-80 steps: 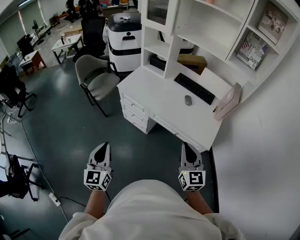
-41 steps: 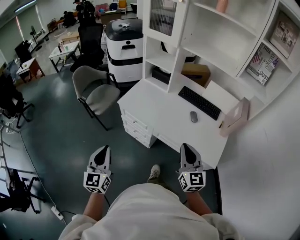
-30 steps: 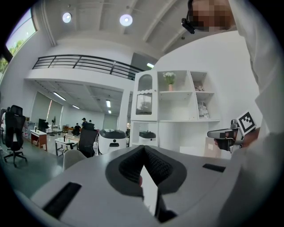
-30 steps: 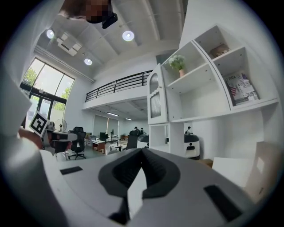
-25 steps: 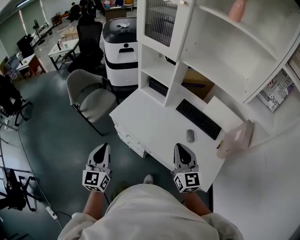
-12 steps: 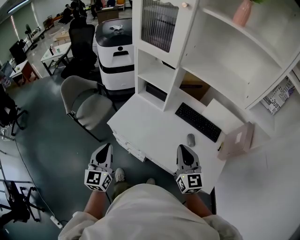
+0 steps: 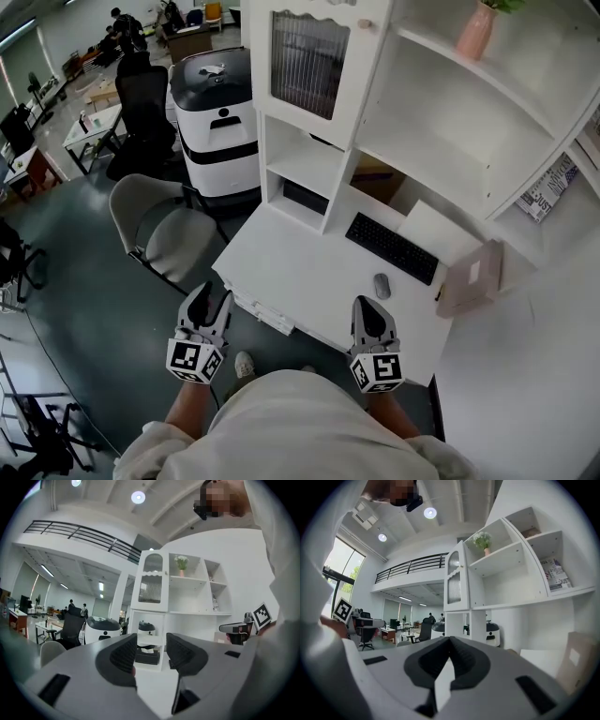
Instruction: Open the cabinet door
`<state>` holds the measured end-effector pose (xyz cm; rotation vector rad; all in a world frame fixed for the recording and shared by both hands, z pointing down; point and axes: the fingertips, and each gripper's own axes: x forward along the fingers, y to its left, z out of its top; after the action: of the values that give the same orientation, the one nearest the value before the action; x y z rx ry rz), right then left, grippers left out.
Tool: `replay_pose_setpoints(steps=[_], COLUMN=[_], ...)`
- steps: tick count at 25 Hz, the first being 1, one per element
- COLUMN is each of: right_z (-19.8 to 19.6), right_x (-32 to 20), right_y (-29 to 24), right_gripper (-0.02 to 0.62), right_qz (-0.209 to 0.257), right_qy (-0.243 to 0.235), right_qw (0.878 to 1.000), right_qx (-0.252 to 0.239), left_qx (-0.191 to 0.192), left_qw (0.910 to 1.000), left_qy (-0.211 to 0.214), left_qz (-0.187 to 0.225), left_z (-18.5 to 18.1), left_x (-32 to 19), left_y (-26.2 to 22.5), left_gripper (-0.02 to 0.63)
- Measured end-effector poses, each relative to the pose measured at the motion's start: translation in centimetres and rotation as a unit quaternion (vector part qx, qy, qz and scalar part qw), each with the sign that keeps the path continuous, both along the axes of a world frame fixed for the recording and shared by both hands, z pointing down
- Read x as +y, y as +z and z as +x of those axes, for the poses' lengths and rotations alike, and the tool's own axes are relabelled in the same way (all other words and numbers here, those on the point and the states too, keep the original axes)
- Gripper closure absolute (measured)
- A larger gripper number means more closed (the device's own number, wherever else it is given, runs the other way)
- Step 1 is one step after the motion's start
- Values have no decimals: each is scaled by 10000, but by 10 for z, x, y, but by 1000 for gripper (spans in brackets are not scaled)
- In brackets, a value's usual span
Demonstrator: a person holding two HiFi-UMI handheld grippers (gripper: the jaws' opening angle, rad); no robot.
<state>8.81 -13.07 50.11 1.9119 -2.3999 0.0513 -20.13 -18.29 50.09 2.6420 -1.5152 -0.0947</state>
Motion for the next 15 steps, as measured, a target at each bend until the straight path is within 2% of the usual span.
replay_pose_setpoints(steps=[2,5,8,15], right_z=[1,4,8,25], right_x=[-4,-9,-12,-9], right_y=[-3,-6,-7,-9], right_gripper=[592,592,592,592], right_qz=[44,94,127,184], right_qy=[32,59,84,193], right_qw=[10000,9999,9999,9996], right_qx=[4,1,-8,-47], left_qx=[55,88,-17,-276], left_qw=[10000,9999,9998,9989], left_qy=[-30,-63,-80,-2], left_qz=[36,109,199,366], left_z=[-1,1,5,19], left_x=[-3,-5,-8,-15], left_y=[-5,-9,-12,-23], left_gripper=[383,299,265,258])
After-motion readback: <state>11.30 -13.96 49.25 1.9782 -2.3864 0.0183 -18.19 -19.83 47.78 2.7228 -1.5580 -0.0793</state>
